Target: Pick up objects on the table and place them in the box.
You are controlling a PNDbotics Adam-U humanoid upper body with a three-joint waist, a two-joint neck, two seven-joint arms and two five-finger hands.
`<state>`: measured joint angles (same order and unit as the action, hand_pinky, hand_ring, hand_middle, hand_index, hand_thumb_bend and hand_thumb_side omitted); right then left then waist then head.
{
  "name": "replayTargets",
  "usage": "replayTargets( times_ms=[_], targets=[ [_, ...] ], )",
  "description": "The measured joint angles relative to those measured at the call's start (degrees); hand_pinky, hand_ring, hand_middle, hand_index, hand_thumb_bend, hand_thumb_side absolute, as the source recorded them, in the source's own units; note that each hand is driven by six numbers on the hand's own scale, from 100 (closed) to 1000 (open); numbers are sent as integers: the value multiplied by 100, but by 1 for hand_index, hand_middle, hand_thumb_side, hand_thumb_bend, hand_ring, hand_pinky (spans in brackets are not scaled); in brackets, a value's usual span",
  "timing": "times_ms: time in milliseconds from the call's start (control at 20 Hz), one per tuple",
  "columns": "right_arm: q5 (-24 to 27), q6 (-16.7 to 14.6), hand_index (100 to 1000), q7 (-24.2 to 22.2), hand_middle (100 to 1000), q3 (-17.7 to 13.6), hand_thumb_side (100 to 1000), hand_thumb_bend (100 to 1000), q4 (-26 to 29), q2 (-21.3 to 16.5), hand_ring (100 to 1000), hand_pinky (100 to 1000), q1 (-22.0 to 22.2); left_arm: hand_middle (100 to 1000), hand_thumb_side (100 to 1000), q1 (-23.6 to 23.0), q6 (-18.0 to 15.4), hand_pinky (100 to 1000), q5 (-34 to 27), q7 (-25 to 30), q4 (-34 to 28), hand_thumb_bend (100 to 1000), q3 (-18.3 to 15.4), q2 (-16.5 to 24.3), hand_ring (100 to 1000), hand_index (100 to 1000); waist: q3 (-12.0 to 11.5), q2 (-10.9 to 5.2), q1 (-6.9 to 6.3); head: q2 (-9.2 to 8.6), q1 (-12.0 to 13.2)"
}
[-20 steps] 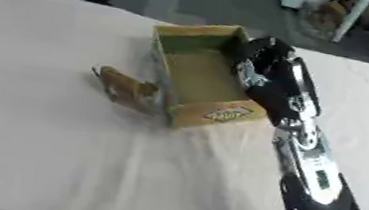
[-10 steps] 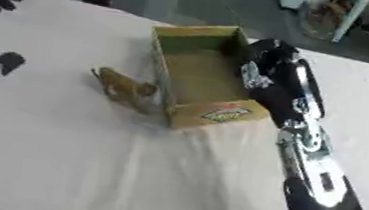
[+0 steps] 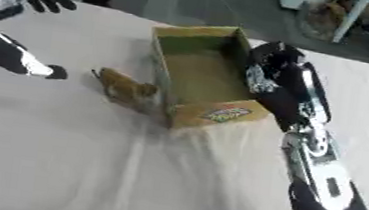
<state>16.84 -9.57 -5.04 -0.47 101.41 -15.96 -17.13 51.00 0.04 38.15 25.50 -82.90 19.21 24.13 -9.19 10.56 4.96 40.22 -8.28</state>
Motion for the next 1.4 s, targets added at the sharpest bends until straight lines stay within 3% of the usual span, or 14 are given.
replayTargets(
  times_ms=[600, 1400],
  targets=[
    [46, 20, 522, -113, 445, 112, 115, 100, -1, 9, 457, 434, -51, 729, 102, 432, -623, 729, 1039, -465, 2089, 640, -82, -1001, 726, 825, 293, 0, 10, 0, 268],
    [73, 31, 522, -170, 444, 161, 118, 100, -2, 17, 457, 434, -67, 700, 132, 438, -837, 708, 1625, -649, 3086, 600, -389, -1387, 701, 797, 516, 1, 4, 0, 371]
  ],
)
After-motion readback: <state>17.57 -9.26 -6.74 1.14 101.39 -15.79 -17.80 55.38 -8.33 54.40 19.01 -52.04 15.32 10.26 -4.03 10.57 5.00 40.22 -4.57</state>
